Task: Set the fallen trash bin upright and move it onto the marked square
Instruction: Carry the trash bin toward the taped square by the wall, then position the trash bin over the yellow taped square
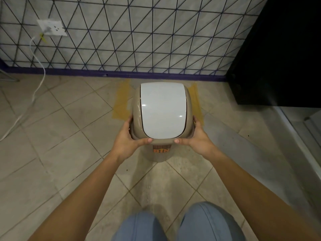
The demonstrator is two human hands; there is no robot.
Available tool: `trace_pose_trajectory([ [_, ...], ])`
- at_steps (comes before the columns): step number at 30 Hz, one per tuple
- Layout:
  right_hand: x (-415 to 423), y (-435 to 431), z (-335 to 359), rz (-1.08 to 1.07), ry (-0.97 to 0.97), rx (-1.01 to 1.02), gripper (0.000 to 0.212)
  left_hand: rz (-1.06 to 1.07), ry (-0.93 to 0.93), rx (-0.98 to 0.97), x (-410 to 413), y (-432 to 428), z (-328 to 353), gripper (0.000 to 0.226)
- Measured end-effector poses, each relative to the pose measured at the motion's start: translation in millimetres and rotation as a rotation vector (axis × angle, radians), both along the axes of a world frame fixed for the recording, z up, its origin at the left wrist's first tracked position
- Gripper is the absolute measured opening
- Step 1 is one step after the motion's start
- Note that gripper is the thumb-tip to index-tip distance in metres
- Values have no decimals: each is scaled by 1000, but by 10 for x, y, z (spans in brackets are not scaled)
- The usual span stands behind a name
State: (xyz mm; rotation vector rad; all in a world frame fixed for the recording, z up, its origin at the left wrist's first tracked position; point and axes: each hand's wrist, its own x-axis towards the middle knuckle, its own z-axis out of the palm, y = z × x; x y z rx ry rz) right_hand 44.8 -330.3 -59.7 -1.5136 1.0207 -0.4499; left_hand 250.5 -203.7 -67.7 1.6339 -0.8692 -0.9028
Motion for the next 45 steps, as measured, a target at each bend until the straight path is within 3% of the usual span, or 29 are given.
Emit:
trace_pose_trajectory([
  [14, 334, -499, 5, -16, -38, 9, 119, 47, 41, 49, 320, -497, -85, 119],
  [24, 632, -810, 7, -58, 41, -31, 117, 32, 50, -42, 628, -873, -123, 101],
  [38, 882, -1167, 19, -40, -66, -6, 111, -30, 80, -62, 947, -1266, -108, 102],
  [45, 954, -1419, -97, -52, -57, -100, 110, -49, 72, -109, 1098, -1511, -190, 97],
])
